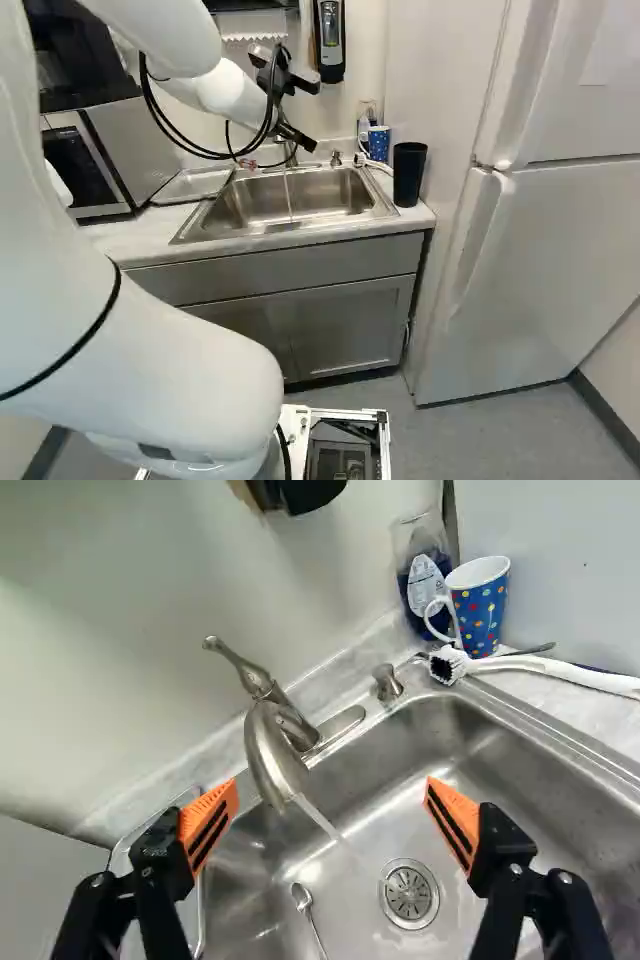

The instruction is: Rinse the cup and place it in the tray

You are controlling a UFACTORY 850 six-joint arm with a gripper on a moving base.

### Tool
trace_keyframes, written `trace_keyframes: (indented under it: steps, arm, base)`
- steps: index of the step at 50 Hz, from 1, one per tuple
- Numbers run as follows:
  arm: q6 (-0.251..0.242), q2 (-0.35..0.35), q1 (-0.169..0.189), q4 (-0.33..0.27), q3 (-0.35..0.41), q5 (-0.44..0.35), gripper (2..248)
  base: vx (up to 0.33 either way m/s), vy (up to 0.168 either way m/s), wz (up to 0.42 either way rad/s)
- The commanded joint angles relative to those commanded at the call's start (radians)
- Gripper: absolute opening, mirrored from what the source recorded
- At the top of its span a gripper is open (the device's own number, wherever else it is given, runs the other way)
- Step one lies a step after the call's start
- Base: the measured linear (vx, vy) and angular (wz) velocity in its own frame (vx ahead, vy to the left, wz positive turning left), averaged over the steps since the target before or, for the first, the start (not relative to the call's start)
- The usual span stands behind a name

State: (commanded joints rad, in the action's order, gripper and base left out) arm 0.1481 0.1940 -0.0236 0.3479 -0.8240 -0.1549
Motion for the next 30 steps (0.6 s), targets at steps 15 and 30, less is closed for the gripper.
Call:
trace_keyframes:
  steps: [15, 30]
  arm:
    - [0.0, 0.0, 0.008, 0.031, 0.0, -0.029, 247]
    - [0.0, -0.009, 0.008, 0.064, 0.007, -0.067, 247]
  base:
    - [0.0, 0.0, 0.0]
    - [0.0, 0.0, 0.0]
